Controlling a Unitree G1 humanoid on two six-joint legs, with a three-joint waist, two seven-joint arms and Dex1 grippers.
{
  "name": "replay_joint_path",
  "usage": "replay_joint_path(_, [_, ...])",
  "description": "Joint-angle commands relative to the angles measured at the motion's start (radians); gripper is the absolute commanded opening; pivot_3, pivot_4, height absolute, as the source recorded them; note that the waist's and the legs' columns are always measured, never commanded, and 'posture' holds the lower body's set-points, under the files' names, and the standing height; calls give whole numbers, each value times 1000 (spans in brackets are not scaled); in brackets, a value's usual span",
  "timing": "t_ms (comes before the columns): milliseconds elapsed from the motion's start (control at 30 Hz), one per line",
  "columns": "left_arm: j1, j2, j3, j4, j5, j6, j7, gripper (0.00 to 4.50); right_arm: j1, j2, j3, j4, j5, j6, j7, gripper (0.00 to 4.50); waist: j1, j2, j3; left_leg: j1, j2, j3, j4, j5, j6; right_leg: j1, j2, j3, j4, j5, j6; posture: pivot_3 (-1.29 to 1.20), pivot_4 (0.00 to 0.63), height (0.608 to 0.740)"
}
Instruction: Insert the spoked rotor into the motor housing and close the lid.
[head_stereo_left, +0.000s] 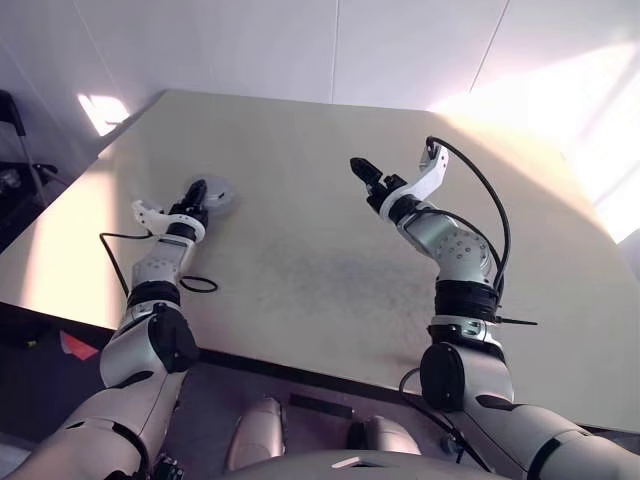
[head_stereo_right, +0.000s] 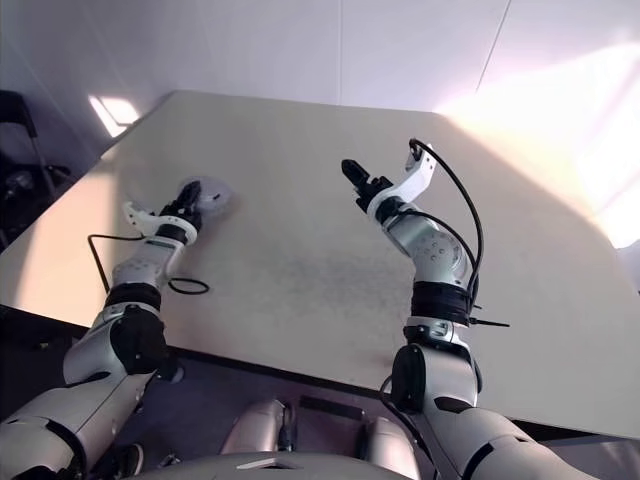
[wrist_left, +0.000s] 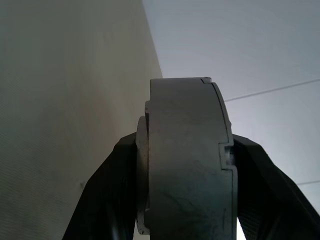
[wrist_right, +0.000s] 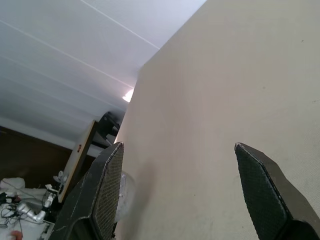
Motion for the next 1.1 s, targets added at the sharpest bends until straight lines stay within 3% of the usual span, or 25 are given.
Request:
replay_joint_path(33, [-35, 23, 12, 14, 9, -72, 44, 2180, -30, 1, 7, 1, 4, -18, 19, 3969, 5, 0, 0, 0, 0, 0, 0, 0, 0, 0, 0, 0, 0, 0, 1, 0, 0, 740])
replay_joint_path(267, [-25, 41, 22, 62, 26, -149, 108, 2180, -42, 3, 6, 22, 0, -23, 24, 3969, 7, -2, 0, 3, 0, 0, 4, 0, -1, 4, 0, 0, 1, 1, 1, 0, 0, 740])
replay_joint_path(500, [-45, 111, 15, 69, 62, -218, 137, 4343, -44, -1, 6, 49, 0, -6, 25, 4011, -15, -3, 0, 9, 1, 0, 4, 2, -4, 9, 0, 1, 1, 1, 1, 0, 0, 740])
replay_joint_path(667, [-72, 178, -3, 77, 97, -282, 122, 4343, -45, -9, 18, 61, -6, 8, 44, 4011, -12, -3, 0, 9, 1, 0, 2, 2, -4, 8, 0, 1, 1, 1, 1, 0, 0, 740])
replay_joint_path(767, [-99, 184, -66, 38, 139, -278, 13, 4343, -24, -20, 67, 22, -65, -61, 101, 4011, -6, -3, 0, 9, 1, 0, 2, 2, -4, 9, 0, 1, 1, 1, 1, 0, 0, 740])
replay_joint_path(967, [-58, 91, -347, -216, 270, -184, -273, 4343, 57, -125, 261, -78, -351, -380, 251, 4011, 17, -4, 1, 9, 0, 0, 4, 2, -5, 11, -1, 1, 0, 2, 3, 0, 0, 740])
replay_joint_path(1100, [5, 24, -510, -381, 332, -128, -377, 4343, 85, -235, 288, -71, -410, -437, 362, 4011, 12, -4, 1, 10, 0, 0, 6, 2, -4, 13, -1, 1, 1, 2, 3, 0, 0, 740])
